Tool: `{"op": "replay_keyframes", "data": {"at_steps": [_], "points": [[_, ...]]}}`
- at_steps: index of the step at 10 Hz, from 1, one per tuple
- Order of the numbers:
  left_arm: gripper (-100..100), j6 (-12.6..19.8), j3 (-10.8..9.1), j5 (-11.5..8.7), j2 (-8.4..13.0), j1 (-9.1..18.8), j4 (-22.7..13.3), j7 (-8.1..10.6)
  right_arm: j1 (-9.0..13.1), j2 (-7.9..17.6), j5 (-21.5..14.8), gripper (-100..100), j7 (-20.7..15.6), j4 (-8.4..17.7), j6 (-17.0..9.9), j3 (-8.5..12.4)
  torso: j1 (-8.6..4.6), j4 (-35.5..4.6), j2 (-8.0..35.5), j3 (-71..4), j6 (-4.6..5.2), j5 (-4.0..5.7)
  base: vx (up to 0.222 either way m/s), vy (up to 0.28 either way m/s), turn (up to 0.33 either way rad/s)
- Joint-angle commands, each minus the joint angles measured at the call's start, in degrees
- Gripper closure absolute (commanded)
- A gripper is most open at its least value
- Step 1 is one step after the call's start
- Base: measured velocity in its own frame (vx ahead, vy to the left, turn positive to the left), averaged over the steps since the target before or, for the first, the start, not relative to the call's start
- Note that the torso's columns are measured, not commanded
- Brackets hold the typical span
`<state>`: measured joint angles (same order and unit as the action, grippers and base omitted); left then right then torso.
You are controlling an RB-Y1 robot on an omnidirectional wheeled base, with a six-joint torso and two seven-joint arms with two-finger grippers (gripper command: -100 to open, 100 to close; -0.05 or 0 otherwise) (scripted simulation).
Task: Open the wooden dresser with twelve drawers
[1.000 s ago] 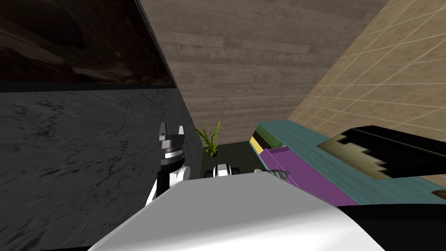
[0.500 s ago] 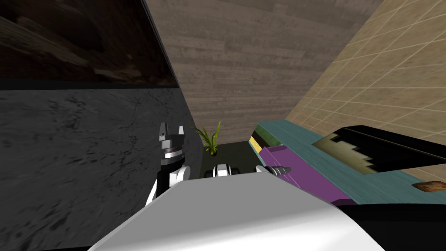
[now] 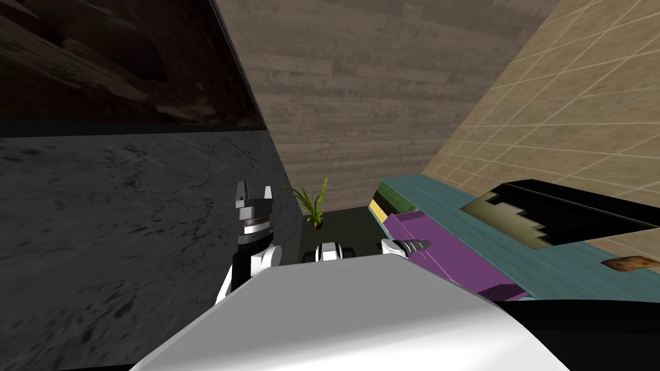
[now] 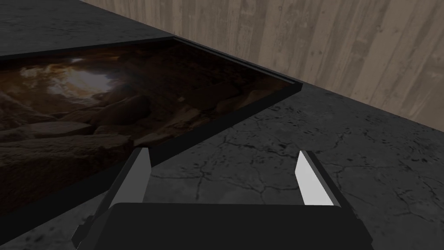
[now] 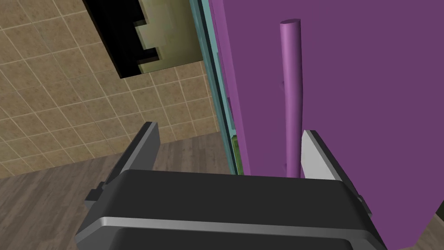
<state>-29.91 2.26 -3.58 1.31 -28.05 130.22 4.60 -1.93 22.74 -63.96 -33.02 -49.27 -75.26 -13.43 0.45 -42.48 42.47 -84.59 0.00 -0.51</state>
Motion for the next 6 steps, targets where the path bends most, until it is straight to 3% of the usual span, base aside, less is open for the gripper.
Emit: {"op": "replay_keyframes", "data": {"at_steps": [1,2,6], "points": [[0,0.0,0.00,0.0,0.0,0.0,0.0,0.00,0.9,0.6,0.4,-100,-0.7,0.7,0.9,0.3,0.14,0.0,0.1,0.1,0.01,-0.05,-0.021,0.015,0.007],[0,0.0,0.00,0.0,0.0,0.0,0.0,0.00,1.0,0.5,0.5,0,-0.7,0.9,1.3,0.3,0.08,0.0,0.0,0.0,0.07,0.02,0.000,0.000,0.000],[0,0.0,0.00,0.0,0.0,0.0,0.0,0.00,0.9,0.0,0.7,0,-0.7,1.0,1.7,0.1,-0.19,0.1,-0.1,0.0,0.03,0.25,0.000,0.000,0.000]]}}
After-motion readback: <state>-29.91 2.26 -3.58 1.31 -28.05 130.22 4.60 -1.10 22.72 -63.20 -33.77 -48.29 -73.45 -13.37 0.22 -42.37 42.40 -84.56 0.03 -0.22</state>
